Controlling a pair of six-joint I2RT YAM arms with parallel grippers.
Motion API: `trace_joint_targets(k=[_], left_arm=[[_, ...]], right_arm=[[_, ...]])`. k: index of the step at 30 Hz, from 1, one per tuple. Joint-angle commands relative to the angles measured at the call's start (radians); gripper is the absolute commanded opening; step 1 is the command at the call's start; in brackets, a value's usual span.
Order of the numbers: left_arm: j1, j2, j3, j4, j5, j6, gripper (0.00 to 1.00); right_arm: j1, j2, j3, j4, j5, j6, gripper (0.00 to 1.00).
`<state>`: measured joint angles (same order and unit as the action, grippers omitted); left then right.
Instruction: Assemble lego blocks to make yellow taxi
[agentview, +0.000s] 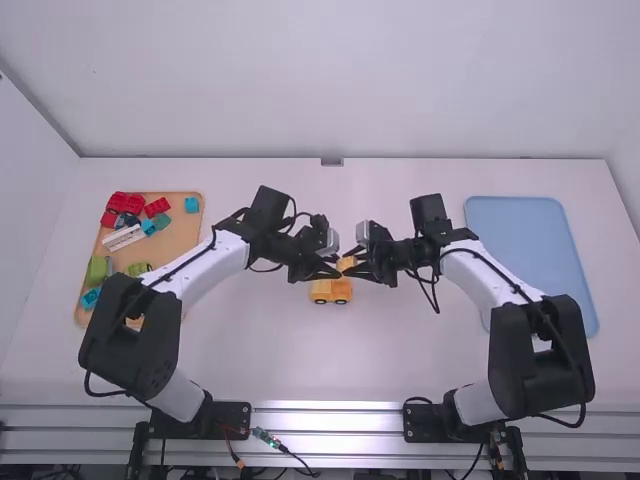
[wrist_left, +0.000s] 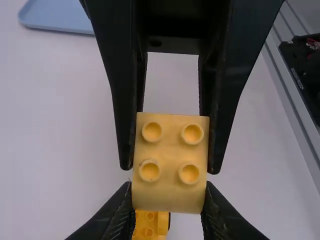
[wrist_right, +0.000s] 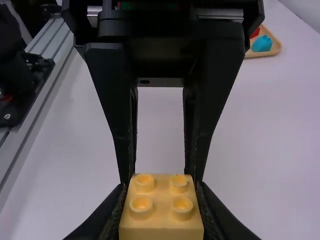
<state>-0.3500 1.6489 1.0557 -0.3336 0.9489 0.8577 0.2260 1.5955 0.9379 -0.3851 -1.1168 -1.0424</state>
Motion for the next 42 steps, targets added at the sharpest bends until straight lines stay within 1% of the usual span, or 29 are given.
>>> trace_joint_targets(k=[1, 4, 6, 8, 9, 11, 12, 13, 15, 16, 17, 18, 22, 25, 26, 28, 30, 31, 33, 36, 37, 38, 40, 42], left_arm=[[-0.003, 0.005, 0.022, 0.001, 0.012, 0.004, 0.31], [-0.002, 0.005, 0.022, 0.002, 0.023, 0.005, 0.27], [-0.006, 0.005, 0.022, 0.002, 0.03, 0.004, 0.25], [-0.001, 0.005, 0.022, 0.005, 0.031, 0.004, 0.22], [-0.001, 0.005, 0.022, 0.005, 0.03, 0.004, 0.22], [-0.005, 0.005, 0.022, 0.005, 0.03, 0.004, 0.21], [-0.001, 0.005, 0.022, 0.005, 0.03, 0.004, 0.2], [-0.001, 0.005, 0.022, 0.005, 0.03, 0.004, 0.2], [-0.005, 0.005, 0.022, 0.002, 0.029, 0.004, 0.19], [-0.003, 0.005, 0.022, 0.001, 0.027, 0.004, 0.19], [0.0, 0.005, 0.022, 0.0, 0.025, 0.004, 0.19], [0.001, 0.005, 0.022, 0.0, 0.026, 0.004, 0.19], [0.001, 0.005, 0.022, -0.003, -0.001, 0.003, 0.19], [-0.005, 0.005, 0.022, -0.002, -0.079, -0.044, 0.19], [-0.005, 0.005, 0.022, -0.002, -0.079, -0.044, 0.19], [-0.036, 0.005, 0.022, 0.02, -0.159, -0.091, 0.15], [-0.07, 0.005, 0.022, 0.037, -0.203, -0.108, 0.13], [-0.08, 0.005, 0.022, 0.042, -0.218, -0.11, 0.13], [-0.123, 0.005, 0.022, 0.055, -0.281, -0.11, 0.1], [-0.179, 0.012, 0.021, 0.08, -0.351, -0.131, 0.07], [-0.192, 0.019, 0.021, 0.103, -0.376, -0.15, 0.03], [-0.211, 0.04, 0.023, 0.144, -0.411, -0.199, 0.02], [-0.219, 0.054, 0.024, 0.158, -0.42, -0.204, 0.02], [-0.228, 0.093, 0.033, 0.177, -0.407, -0.217, 0.02]], right_arm=[[0.004, -0.017, 0.011, -0.007, -0.035, -0.002, 0.13], [0.004, -0.017, 0.011, -0.007, -0.035, -0.002, 0.14], [0.004, -0.017, 0.011, -0.007, -0.035, -0.002, 0.19], [0.004, -0.017, 0.011, -0.007, -0.036, -0.002, 0.25], [0.004, -0.017, 0.011, -0.007, -0.035, -0.002, 0.27], [0.004, -0.017, 0.011, -0.007, -0.035, -0.002, 0.27], [0.004, -0.017, 0.011, -0.007, -0.035, -0.002, 0.33], [0.004, -0.017, 0.011, -0.007, -0.035, -0.002, 0.35], [0.004, -0.017, 0.011, -0.007, -0.035, -0.002, 0.64], [0.003, -0.017, 0.011, -0.007, -0.035, -0.002, 0.81], [0.003, -0.017, 0.011, -0.007, -0.036, -0.002, 0.93], [0.003, -0.017, 0.011, -0.007, -0.036, -0.002, 0.98], [-0.012, -0.017, 0.011, -0.007, -0.031, -0.002, 0.99], [-0.062, -0.025, 0.011, -0.013, 0.026, 0.045, 0.99], [-0.062, -0.025, 0.011, -0.013, 0.026, 0.045, 0.99], [-0.136, -0.053, 0.011, -0.012, 0.125, 0.168, 0.99], [-0.193, -0.076, 0.011, -0.007, 0.206, 0.272, 0.99], [-0.207, -0.082, 0.011, -0.007, 0.229, 0.299, 0.99], [-0.262, -0.108, 0.011, -0.01, 0.32, 0.407, 0.99], [-0.317, -0.134, 0.004, -0.006, 0.427, 0.508, 0.99], [-0.335, -0.148, -0.004, -0.002, 0.462, 0.538, 0.99], [-0.359, -0.173, -0.024, 0.009, 0.502, 0.569, 0.99], [-0.373, -0.191, -0.045, 0.031, 0.529, 0.602, 0.99], [-0.399, -0.236, -0.103, 0.102, 0.593, 0.673, 0.99]])
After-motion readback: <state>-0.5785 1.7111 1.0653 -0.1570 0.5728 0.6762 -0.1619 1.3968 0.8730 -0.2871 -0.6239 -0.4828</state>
